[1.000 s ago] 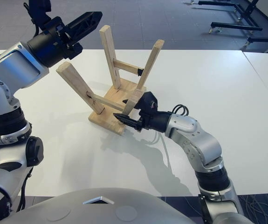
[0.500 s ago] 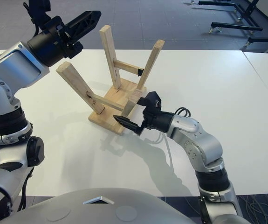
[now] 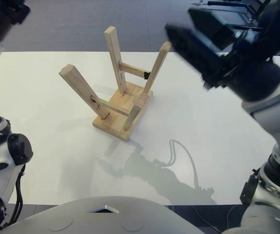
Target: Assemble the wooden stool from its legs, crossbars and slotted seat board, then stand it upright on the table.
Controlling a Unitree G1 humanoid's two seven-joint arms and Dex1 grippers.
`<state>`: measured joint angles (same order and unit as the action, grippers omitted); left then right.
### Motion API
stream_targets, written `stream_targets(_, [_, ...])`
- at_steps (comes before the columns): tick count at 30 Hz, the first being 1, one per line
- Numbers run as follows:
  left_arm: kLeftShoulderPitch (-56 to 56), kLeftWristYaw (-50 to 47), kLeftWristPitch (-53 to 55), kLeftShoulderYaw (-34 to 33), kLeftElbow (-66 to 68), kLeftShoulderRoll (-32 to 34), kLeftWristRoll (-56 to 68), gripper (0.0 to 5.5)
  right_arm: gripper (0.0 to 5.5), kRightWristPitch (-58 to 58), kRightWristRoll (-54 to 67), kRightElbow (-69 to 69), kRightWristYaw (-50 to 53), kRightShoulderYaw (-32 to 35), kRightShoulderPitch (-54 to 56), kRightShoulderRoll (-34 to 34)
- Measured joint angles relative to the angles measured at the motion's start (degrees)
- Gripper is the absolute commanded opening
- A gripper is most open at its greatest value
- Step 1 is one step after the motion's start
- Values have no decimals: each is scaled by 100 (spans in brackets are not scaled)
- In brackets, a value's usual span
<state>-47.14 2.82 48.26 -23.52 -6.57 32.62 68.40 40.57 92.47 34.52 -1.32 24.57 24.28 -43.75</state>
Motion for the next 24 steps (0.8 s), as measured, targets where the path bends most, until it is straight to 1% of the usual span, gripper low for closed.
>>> stream_targets(1, [-8, 118, -117, -18, 154, 172, -263, 0, 365, -135, -84, 80, 478, -277, 161, 212])
stream_targets(3, [99, 308, -305, 44, 335, 226, -680, 0, 332, -267, -382, 257, 1164, -937, 242, 734])
stream_targets(5, [357, 397, -411, 173, 508, 144, -1019, 0, 293, -406, -550, 290, 1808, -1469, 340, 1263])
stream_targets(6, [402, 405, -481, 246, 596, 13, -1177, 0, 267, -483, -700, 292, 2197, -1732, 572, 1554])
stream_targets(8, [403, 510, -553, 351, 723, -142, -1350, 0, 246, -490, -698, 341, 2462, -1940, 927, 1671])
stream_targets(9, [403, 563, -609, 370, 755, -217, -1408, 0, 246, -490, -649, 351, 2489, -1940, 1010, 1653])
stream_targets(11, [407, 646, -679, 435, 899, -318, -1562, 0, 246, -483, -206, 280, 2440, -1722, 1135, 1441])
stream_targets(14, [561, 782, -850, 528, 1097, -537, -1900, 0, 246, -428, 483, 79, 2260, -1316, 1474, 816])
stream_targets(16, [749, 766, -864, 590, 1193, -746, -2047, 0, 246, -425, 745, -77, 2344, -1269, 1870, 521])
stream_targets(19, [762, 457, -758, 588, 1049, -1010, -2092, 0, 246, -324, 903, -386, 2911, -1544, 2381, 350])
stream_targets(22, [773, 82, -493, 730, 417, -1301, -2102, 0, 246, -188, 1053, -538, 3464, -2112, 2727, 435])
stream_targets(24, [898, -65, -439, 801, 107, -1425, -2140, 0, 246, -65, 1209, -745, 3640, -2337, 3010, 455])
